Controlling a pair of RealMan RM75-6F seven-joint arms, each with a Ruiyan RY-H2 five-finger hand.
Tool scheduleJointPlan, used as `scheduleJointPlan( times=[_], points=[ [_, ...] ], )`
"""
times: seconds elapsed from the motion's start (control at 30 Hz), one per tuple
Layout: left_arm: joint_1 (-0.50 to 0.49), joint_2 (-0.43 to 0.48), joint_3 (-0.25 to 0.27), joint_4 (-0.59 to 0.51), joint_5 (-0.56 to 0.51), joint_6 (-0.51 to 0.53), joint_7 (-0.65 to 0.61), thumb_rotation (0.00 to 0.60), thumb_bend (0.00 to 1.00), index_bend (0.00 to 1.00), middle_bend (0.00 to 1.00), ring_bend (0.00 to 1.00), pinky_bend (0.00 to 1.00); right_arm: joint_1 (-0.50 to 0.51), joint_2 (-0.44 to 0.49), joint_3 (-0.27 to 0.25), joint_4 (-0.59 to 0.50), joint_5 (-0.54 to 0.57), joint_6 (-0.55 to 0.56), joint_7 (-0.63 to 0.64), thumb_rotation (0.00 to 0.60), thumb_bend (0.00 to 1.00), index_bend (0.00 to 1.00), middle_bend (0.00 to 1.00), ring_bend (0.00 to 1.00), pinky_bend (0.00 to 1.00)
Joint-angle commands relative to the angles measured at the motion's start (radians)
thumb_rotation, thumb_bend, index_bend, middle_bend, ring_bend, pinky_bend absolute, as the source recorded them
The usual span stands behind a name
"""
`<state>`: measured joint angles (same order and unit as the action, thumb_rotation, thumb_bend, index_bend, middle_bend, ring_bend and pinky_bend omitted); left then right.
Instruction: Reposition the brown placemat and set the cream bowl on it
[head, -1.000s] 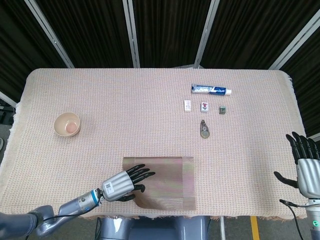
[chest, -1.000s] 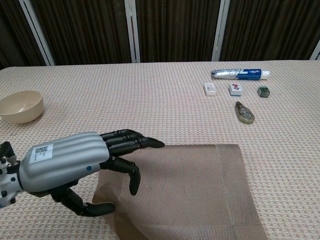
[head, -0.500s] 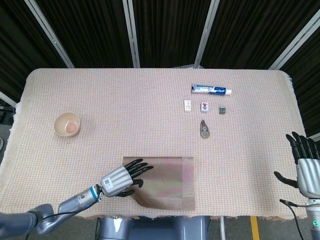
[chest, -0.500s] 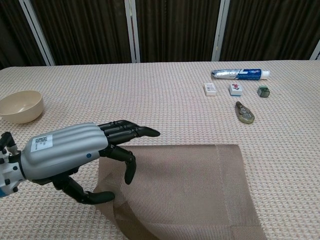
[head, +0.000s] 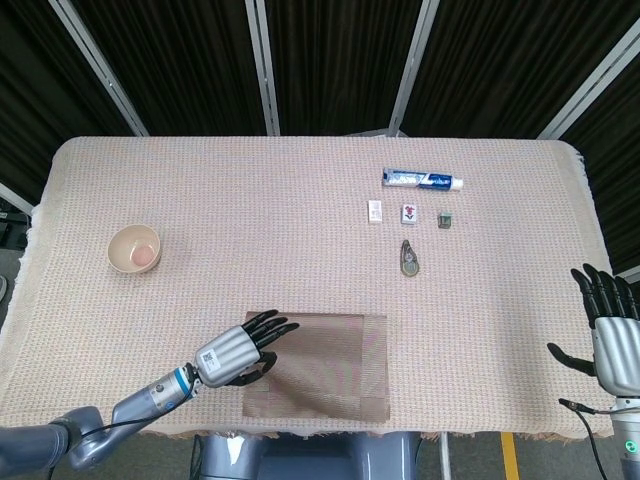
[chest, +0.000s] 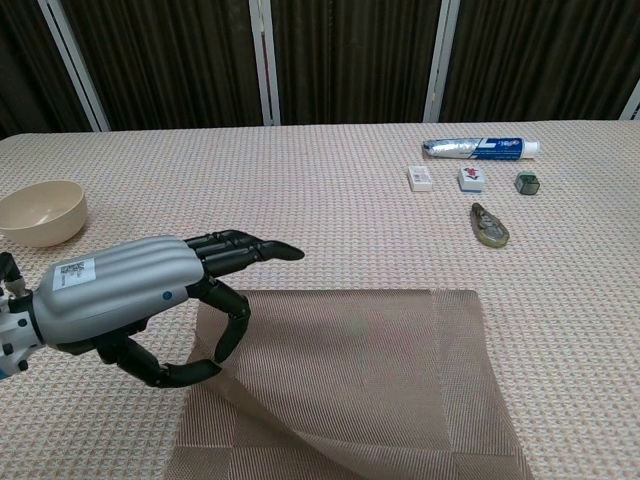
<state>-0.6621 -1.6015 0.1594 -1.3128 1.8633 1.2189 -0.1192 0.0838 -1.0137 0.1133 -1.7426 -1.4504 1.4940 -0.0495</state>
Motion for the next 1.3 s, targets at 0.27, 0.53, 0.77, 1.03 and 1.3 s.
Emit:
scheduleJointPlan(
  times=[0.27,0.53,0.77,1.03,1.3],
  points=[
    [-0.001,-0.010,-0.007,0.009,-0.007,-0.002,-0.001,0.600,0.50,0.67,0.00,0.00,0.00,0.000,0.000,0.000,-0.001,0.000,0.001,-0.002,0.600,0.00,0.00,0.00,0.00,0.00],
    [-0.008,-0.026,-0.023,0.011,-0.021,-0.012,-0.001,0.600,0.53,0.67,0.00,0.00,0.00,-0.001,0.001,0.001,-0.001,0.002,0.002,0.001,0.600,0.00,0.00,0.00,0.00,0.00],
    [-0.078,-0.047,-0.166,0.004,-0.105,-0.065,0.016,0.600,0.53,0.67,0.00,0.00,0.00,-0.001,0.002,-0.002,-0.004,-0.004,0.002,-0.005,0.600,0.00,0.00,0.00,0.00,0.00],
    [-0.205,-0.052,-0.426,0.089,-0.362,-0.247,0.097,0.600,0.53,0.67,0.00,0.00,0.00,-0.005,0.004,-0.001,-0.005,-0.003,0.012,-0.017,0.600,0.00,0.00,0.00,0.00,0.00],
    [-0.241,-0.052,-0.541,0.306,-0.622,-0.405,0.120,0.600,0.53,0.67,0.00,0.00,0.00,-0.010,0.007,0.002,-0.005,0.008,0.016,-0.017,0.600,0.00,0.00,0.00,0.00,0.00]
  ],
)
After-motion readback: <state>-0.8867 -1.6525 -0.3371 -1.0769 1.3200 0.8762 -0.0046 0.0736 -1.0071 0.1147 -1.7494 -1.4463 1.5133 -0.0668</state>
